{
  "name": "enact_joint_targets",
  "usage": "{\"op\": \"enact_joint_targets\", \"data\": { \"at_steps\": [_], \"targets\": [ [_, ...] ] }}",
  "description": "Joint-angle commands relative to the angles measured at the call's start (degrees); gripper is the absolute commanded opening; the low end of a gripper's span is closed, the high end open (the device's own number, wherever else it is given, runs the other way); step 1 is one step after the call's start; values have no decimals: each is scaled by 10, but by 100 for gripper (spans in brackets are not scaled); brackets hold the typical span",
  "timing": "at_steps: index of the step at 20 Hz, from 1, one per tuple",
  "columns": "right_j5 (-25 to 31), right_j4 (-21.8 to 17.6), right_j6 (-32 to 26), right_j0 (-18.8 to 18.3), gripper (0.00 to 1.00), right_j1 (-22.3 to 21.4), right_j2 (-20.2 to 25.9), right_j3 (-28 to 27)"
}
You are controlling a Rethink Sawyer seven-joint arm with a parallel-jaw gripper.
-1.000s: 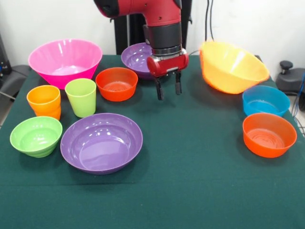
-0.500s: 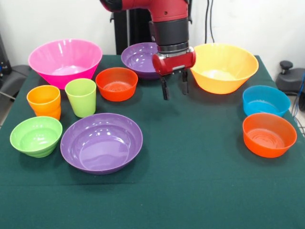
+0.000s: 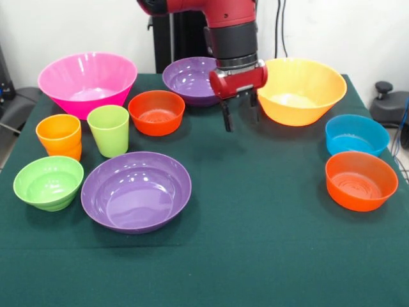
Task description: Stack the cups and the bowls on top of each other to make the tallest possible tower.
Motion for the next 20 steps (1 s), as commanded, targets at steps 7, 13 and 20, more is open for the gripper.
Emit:
{"op": "enact_joint_targets", "data": {
  "at_steps": [7,13,20],
  "targets": [
    [101,89,41,-36,100,-136,112,162],
    [79,82,37,-44,100,-128,106,173],
    [-9,42,70,38,100,-48,5,112]
  ]
}}
